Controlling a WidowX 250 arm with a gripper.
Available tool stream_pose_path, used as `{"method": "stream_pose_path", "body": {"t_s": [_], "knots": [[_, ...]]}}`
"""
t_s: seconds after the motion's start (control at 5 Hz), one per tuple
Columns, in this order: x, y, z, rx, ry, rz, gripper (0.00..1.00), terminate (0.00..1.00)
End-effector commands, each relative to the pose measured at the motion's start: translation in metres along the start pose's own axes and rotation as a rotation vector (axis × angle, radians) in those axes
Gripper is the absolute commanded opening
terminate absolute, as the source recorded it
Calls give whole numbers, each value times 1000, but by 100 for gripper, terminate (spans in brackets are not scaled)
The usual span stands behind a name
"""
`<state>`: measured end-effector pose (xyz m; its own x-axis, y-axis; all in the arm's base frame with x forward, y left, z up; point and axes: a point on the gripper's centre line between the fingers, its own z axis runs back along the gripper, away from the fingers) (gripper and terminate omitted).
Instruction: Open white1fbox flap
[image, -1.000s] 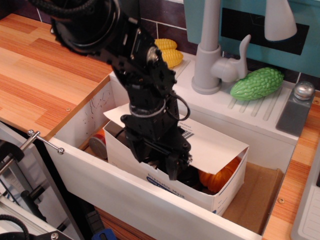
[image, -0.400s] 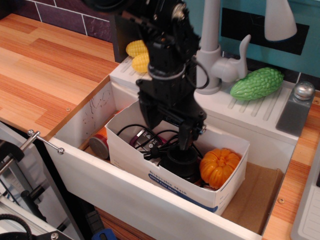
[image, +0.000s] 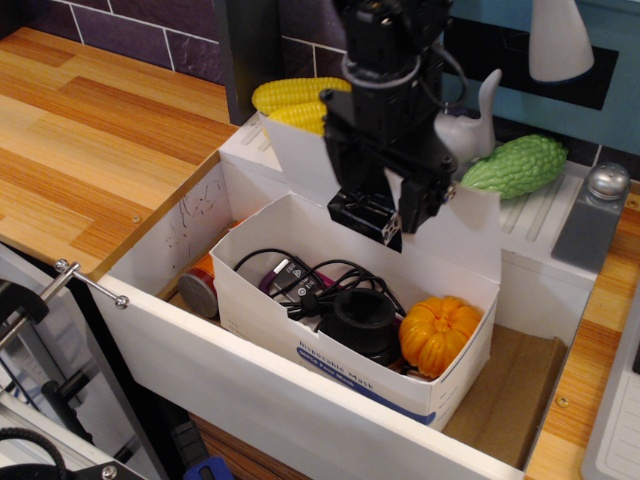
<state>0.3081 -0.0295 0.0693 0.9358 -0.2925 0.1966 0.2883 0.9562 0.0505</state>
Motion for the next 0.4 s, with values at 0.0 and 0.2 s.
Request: {"method": "stream_pose_path", "body": {"t_s": [0.0,0.2], "knots": [[45,11,-1,-18,-115,-76,100,0],[54,13,-5,-28,-149,-95,100,100]]}}
